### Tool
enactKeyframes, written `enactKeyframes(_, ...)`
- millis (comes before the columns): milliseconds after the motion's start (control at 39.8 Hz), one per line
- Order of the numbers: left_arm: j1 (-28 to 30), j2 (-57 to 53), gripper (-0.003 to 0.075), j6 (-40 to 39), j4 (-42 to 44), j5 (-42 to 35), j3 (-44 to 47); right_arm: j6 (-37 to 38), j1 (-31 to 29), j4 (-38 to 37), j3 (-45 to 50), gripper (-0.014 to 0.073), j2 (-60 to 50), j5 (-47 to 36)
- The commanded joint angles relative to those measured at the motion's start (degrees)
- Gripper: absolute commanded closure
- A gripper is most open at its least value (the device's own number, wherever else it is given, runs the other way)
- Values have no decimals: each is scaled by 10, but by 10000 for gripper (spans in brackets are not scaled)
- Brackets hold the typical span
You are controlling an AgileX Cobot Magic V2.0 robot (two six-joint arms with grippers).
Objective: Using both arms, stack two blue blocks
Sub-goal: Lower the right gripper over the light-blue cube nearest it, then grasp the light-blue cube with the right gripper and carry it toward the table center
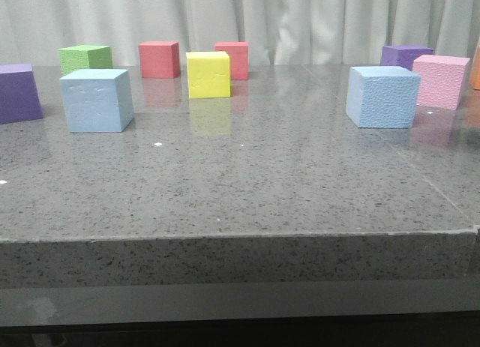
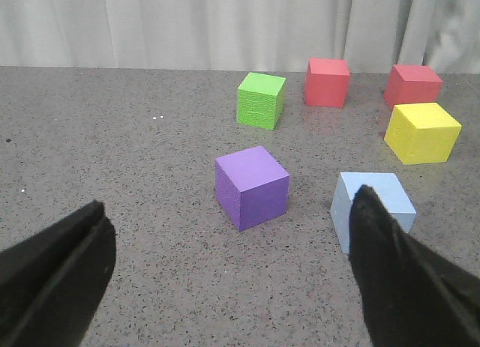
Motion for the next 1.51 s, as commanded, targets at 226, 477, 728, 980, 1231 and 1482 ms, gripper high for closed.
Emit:
enactKeyframes(226, -1, 5, 103, -4, 1, -45, -15, 32, -5, -25, -83, 8, 83, -23)
enactKeyframes(477, -1, 5, 103, -4, 1, -45, -15, 40, -14, -12, -95, -52, 121, -39)
enactKeyframes(728, -1, 5, 103, -4, 1, -45, -15, 40, -15, -9, -95, -55, 155, -66)
enactKeyframes(980, -1, 5, 103, -4, 1, -45, -15, 40, -28, 19, -95, -52, 191, -76)
enactKeyframes(1231, -1, 5, 103, -4, 1, -45, -15, 40, -28, 30, -95, 169, 192, -85)
enactKeyframes(1482, -1, 5, 103, -4, 1, -45, -15, 38, 6, 32, -95, 170, 143, -59)
